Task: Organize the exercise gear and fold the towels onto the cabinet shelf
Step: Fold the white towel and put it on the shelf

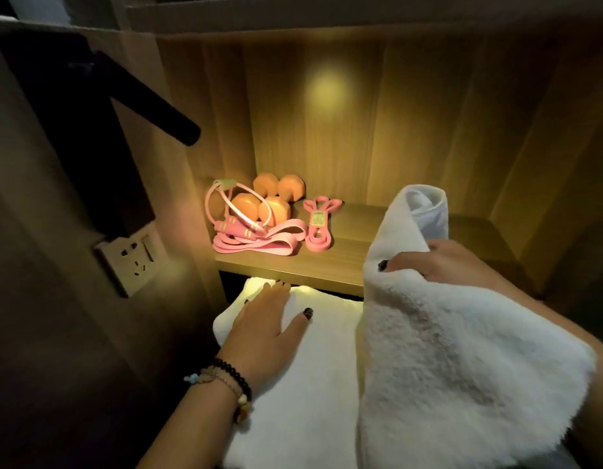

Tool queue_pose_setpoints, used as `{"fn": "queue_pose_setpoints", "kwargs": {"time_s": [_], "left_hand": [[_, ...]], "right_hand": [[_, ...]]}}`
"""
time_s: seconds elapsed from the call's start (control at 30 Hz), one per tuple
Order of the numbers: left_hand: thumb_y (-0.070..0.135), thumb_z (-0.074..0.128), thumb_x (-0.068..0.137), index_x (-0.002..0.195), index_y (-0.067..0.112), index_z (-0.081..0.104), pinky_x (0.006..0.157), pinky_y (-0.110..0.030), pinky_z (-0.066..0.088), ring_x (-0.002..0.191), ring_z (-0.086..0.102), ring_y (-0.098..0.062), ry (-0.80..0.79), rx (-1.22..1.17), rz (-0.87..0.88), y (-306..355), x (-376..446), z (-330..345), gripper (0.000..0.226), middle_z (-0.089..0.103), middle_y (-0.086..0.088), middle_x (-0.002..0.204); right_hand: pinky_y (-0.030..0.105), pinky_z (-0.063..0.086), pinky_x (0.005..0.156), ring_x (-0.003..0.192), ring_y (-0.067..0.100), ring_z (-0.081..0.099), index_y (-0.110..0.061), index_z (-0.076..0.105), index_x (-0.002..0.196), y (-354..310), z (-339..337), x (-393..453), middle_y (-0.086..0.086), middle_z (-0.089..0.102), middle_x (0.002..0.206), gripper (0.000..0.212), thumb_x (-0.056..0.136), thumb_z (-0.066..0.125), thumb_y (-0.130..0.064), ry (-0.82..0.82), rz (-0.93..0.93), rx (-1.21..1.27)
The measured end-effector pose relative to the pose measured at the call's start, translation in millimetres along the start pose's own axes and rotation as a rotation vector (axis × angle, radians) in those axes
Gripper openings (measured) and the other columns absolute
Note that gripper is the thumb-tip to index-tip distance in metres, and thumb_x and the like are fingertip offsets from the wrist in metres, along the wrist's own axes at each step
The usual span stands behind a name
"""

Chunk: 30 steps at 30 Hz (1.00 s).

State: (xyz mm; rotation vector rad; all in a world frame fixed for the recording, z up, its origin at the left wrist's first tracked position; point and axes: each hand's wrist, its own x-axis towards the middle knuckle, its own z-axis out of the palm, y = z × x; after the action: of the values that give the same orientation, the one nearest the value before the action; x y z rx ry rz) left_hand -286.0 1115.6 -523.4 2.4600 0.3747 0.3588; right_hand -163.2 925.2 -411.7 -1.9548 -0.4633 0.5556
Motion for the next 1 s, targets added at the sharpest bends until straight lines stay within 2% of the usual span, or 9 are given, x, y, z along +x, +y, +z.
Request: {"fn": "queue_pose_setpoints", "kwargs": {"time_s": [0.1,0.17,0.23,0.33,0.4,0.53,0.63,0.8,1.0], "left_hand": [[0.047,0.045,0.097,0.124,0.039,0.046,0.090,-0.025,0.047,0.110,0.054,-0.005,-0.023,-0.382,-0.227,-26.1,-0.5,-1.7,0.028,0.055,0.019,0.120],[0.044,0.043,0.099,0.143,0.029,0.036,0.100,-0.032,0.041,0.121,0.049,-0.012,0.005,-0.418,-0.343,-47.2,3.3,5.0,0.047,0.049,0.011,0.135],[0.042,0.044,0.099,0.150,0.018,0.026,0.106,-0.035,0.036,0.131,0.042,-0.018,0.019,-0.452,-0.424,-63.1,8.5,14.6,0.059,0.042,0.004,0.145],[0.043,0.052,0.096,0.142,0.015,0.035,0.080,-0.031,0.046,0.101,0.056,-0.012,-0.016,-0.644,-0.563,-81.6,20.7,39.0,0.056,0.056,0.010,0.114],[0.052,0.066,0.084,0.139,0.010,0.043,0.073,-0.030,0.048,0.090,0.062,-0.014,-0.048,-0.847,-0.680,-98.4,32.1,54.9,0.074,0.064,0.004,0.102],[0.062,0.049,0.091,0.134,0.017,0.057,0.097,-0.045,0.047,0.117,0.060,-0.031,-0.299,-1.200,-0.741,-111.1,37.0,73.5,0.063,0.064,-0.012,0.126],[0.051,0.057,0.089,0.118,0.010,0.068,0.086,-0.042,0.051,0.101,0.067,-0.031,-0.315,-1.309,-0.734,-109.5,39.7,72.1,0.051,0.069,-0.015,0.113],[0.027,0.066,0.089,0.105,0.000,0.066,0.061,-0.026,0.054,0.070,0.071,-0.014,-0.172,-1.015,-0.537,-86.8,49.8,41.4,0.031,0.074,-0.006,0.079],[0.039,0.056,0.095,0.108,0.016,0.066,0.091,-0.044,0.054,0.095,0.070,-0.027,-0.300,-0.606,-0.332,-63.1,44.5,-2.1,0.028,0.073,-0.009,0.104]], "right_hand": [[0.012,0.038,0.052,0.058,0.007,0.048,-0.015,0.058,0.068,-15.8,40.8,9.1,0.000,0.055,0.068,0.019,0.086,0.065,-0.012,-0.024,-0.064,-0.013],[0.014,0.038,0.047,0.057,0.009,0.048,-0.004,0.065,0.071,-15.6,77.0,8.4,0.002,0.057,0.066,0.014,0.079,0.068,-0.016,-0.046,-0.066,-0.002],[0.024,0.044,0.060,0.070,0.017,0.057,0.000,0.069,0.088,0.2,104.8,10.8,0.005,0.064,0.078,0.025,0.077,0.068,-0.023,-0.036,-0.068,-0.034],[0.032,0.042,0.087,0.114,0.017,0.056,-0.022,0.057,0.129,14.1,118.2,5.4,-0.005,0.060,0.126,0.050,0.082,0.062,-0.039,0.039,-0.051,-0.177],[0.030,0.040,0.095,0.121,0.014,0.050,-0.029,0.047,0.138,19.1,113.0,3.6,-0.009,0.052,0.137,0.059,0.084,0.059,-0.047,0.079,-0.065,-0.183],[0.032,0.046,0.088,0.102,0.007,0.055,-0.031,0.061,0.115,30.3,100.1,1.1,-0.018,0.060,0.114,0.037,0.086,0.055,-0.054,0.118,-0.119,-0.183],[0.029,0.046,0.072,0.085,0.005,0.056,-0.031,0.068,0.089,38.6,92.9,-3.5,-0.010,0.065,0.091,0.036,0.089,0.044,-0.058,0.170,-0.209,-0.248],[0.030,0.040,0.088,0.101,0.005,0.039,-0.034,0.063,0.096,58.5,82.4,-15.8,-0.016,0.045,0.099,0.037,0.086,0.036,-0.058,0.210,-0.285,-0.418],[0.022,0.038,0.068,0.083,0.004,0.049,-0.026,0.056,0.097,72.3,73.3,-28.1,-0.012,0.052,0.092,0.029,0.078,0.064,-0.046,0.178,-0.208,-0.412]]}}
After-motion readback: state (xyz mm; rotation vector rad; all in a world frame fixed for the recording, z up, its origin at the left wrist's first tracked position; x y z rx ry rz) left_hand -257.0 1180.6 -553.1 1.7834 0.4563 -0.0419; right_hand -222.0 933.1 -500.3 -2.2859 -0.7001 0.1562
